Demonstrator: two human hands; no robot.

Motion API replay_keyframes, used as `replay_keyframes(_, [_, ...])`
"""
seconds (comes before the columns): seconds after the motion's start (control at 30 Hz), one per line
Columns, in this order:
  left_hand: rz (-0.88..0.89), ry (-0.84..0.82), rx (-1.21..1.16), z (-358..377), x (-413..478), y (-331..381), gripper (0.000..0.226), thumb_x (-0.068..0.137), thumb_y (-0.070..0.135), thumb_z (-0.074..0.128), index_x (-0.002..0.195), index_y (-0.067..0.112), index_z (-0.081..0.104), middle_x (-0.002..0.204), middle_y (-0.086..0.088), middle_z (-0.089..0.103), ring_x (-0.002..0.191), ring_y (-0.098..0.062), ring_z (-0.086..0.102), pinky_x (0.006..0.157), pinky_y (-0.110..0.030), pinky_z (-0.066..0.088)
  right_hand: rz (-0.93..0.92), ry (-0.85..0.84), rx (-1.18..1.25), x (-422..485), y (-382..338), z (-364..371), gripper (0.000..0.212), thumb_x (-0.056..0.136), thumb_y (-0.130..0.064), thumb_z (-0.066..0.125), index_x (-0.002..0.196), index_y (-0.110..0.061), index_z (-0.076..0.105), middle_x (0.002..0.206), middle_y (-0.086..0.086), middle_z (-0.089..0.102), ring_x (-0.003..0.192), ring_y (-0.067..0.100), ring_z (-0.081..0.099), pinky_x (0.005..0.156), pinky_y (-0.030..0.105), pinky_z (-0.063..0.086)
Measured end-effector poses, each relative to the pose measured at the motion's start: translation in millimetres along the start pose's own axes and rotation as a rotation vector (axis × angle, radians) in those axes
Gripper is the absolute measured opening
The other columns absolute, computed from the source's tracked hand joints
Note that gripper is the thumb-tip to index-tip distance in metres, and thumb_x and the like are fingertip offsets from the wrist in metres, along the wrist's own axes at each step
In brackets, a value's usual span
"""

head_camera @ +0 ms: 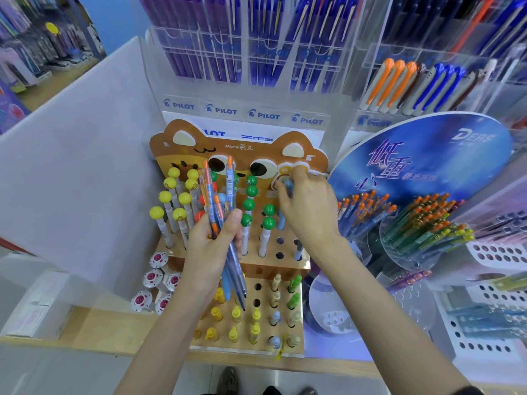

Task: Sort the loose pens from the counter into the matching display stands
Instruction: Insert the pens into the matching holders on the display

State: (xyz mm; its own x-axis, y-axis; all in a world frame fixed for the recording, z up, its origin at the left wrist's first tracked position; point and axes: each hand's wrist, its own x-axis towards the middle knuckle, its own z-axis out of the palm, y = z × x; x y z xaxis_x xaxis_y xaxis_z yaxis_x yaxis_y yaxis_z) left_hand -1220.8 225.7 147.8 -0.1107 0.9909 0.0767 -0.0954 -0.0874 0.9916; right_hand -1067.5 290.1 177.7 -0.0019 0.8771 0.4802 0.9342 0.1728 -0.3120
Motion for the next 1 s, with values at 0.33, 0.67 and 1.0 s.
replay_keyframes(0.33, [0.001,-0.028,-0.009,5.0,-1.7,3.8,0.025,0.082,0.055,0.059,0.065,0.036,0.058,0.055,0.005,0.051,0.051,-0.011,0.050,0.049,-0.025,0.046,0.010,-0.107,-0.090,-11.7,9.2,-6.7,0.040,0.093,-0.039,0.055,0.119,-0.009,0.057,0.114,0.012,0.063,0.107,0.031,0.049,0.083,0.038,0.036])
replay_keyframes(0.67, [-0.018,-0.044,-0.035,6.4,-3.3,6.7,0.019,0.081,0.053,0.061,0.071,0.037,0.061,0.058,0.005,0.052,0.053,-0.011,0.050,0.050,-0.023,0.045,0.023,-0.175,-0.090,-17.0,10.4,-12.5,0.043,0.092,-0.038,0.055,0.127,-0.014,0.050,0.122,0.009,0.058,0.112,0.029,0.046,0.087,0.036,0.032])
replay_keyframes(1.0, [-0.057,-0.006,-0.119,11.4,-3.1,18.6,0.019,0.085,0.042,0.063,0.080,0.025,0.058,0.059,0.004,0.052,0.053,-0.011,0.050,0.047,-0.023,0.044,0.046,-0.172,0.659,-35.5,-22.4,-61.9,0.014,0.091,-0.015,0.055,0.089,-0.019,0.068,0.082,-0.008,0.068,0.075,0.002,0.056,0.066,0.014,0.042])
